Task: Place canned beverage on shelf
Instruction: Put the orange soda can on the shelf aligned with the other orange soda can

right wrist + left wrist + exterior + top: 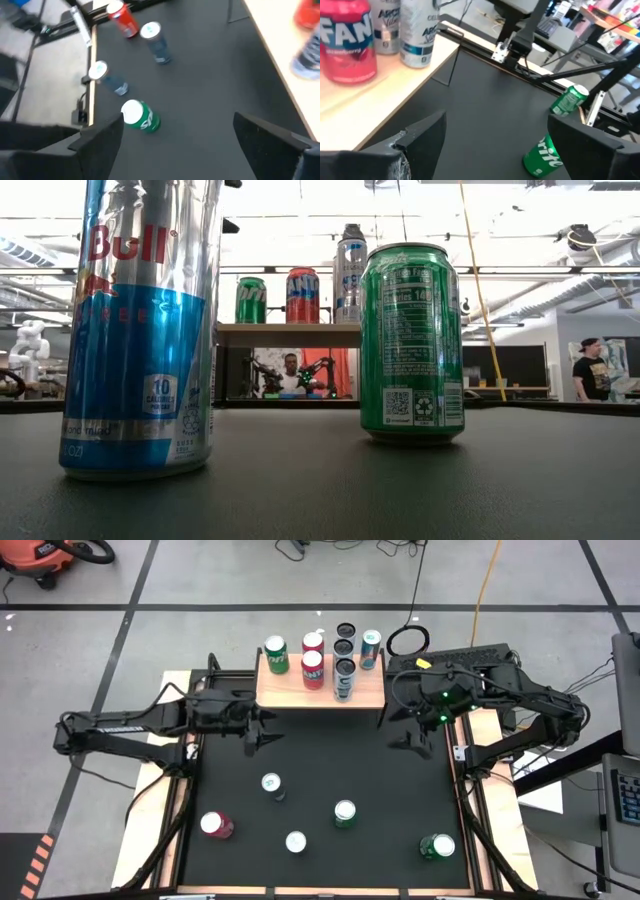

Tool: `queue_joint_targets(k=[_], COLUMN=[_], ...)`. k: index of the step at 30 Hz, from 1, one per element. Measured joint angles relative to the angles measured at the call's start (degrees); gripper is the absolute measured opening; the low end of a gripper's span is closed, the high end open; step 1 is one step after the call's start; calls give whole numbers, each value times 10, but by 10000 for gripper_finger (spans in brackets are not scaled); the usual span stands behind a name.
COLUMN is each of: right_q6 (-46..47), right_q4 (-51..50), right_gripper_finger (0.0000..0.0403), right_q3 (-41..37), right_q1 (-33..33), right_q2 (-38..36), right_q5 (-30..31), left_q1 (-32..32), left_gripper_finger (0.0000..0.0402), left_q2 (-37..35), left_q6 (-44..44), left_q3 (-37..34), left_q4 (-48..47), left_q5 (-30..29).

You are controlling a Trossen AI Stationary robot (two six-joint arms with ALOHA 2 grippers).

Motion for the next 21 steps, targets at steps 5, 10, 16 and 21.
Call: queue_joint_targets(k=[5, 10, 16, 21], right_q6=[-49, -34, 32, 42], right_q4=[-1, 5, 5, 11], right_gripper_finger=[357, 357, 357, 357], right_q3=[0, 0, 0, 0], right_q1=[0, 0, 0, 0], right_q2=[0, 0, 5, 7], right_q5=[-28, -25, -23, -5], left_q1=[-11, -23, -35, -35], left_gripper_finger=[349, 349, 349, 349], left_q2=[17, 22, 22, 22], left_q6=[-28, -31, -27, -26], left_q3=[0, 0, 0, 0], left_q4=[0, 0, 0, 0], left_q5=[-4, 0, 8, 32])
